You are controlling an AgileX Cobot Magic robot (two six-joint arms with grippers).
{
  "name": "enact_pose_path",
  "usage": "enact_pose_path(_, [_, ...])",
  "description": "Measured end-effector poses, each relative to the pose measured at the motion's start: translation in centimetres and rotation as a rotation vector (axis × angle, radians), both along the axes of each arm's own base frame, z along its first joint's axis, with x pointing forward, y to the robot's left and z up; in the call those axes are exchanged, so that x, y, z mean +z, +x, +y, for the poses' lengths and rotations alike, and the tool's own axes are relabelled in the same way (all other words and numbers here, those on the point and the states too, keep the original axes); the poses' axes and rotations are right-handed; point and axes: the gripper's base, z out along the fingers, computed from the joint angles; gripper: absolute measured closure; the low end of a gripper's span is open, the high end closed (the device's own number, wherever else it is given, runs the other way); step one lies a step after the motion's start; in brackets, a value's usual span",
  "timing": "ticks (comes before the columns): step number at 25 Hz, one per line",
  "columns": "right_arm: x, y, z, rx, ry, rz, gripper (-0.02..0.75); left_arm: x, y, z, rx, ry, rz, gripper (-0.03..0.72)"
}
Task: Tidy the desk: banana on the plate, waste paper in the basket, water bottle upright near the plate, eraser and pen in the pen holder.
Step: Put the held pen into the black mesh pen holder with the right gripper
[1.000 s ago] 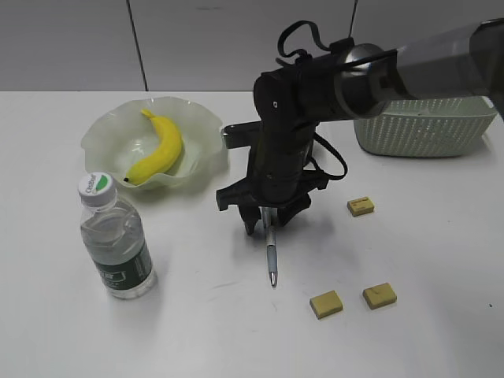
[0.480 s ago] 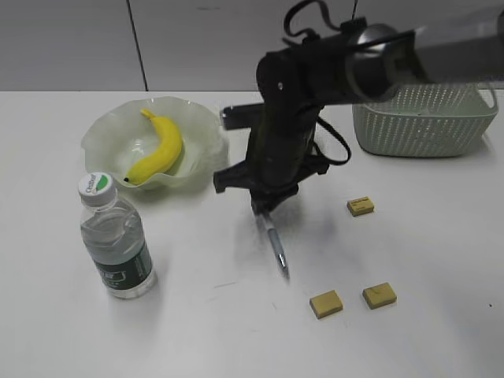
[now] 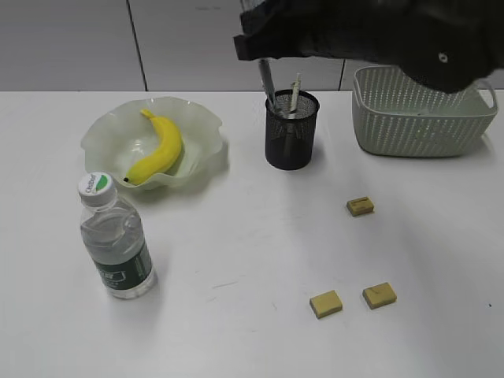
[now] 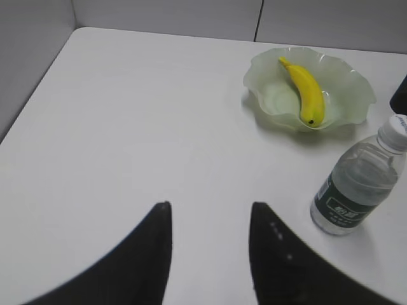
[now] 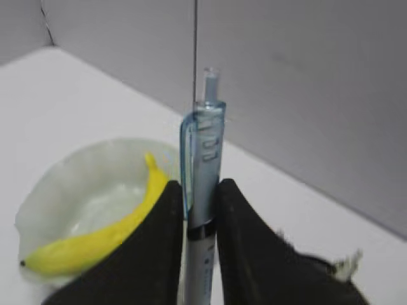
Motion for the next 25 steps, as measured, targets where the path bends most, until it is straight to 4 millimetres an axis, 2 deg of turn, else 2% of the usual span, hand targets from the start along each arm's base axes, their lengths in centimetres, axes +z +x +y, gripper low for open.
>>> enact_pose_path(7, [-4.4, 5.1, -4.8, -0.176, 0.153, -0.096, 0.606, 0.0, 0.0, 0.0, 0.0, 0.0, 0.0, 0.404])
enact_pose_path(12, [-7.8, 6.3, -5.1, -0.196, 0.162, -0.103, 0.604, 0.0, 0.0, 0.0, 0.0, 0.0, -0.001, 0.442])
enact_pose_path(15, [-9.9, 6.6, -5.0, -0.199, 0.14, -0.073, 0.528, 0.0, 0.0, 0.0, 0.0, 0.0, -0.001, 0.45])
enact_pose_path(17, [-10.7, 6.6, -5.0, -0.203, 0.13, -0.053, 0.425, 0.0, 0.0, 0.0, 0.0, 0.0, -0.001, 0.452])
enact_pose_path(19, [-10.6, 6.6, -5.0, -0.204, 0.132, -0.055, 0.348, 0.0, 0.0, 0.0, 0.0, 0.0, -0.001, 0.452])
enact_pose_path(21, [-9.8, 6.3, -5.2, -0.205, 0.135, -0.065, 0.309, 0.0, 0.0, 0.0, 0.0, 0.0, -0.001, 0.452])
enact_pose_path(25, [-5.4, 4.0, -6.4, -0.237, 0.05, 0.034, 0.295, 0.0, 0.0, 0.0, 0.0, 0.0, -0.001, 0.452])
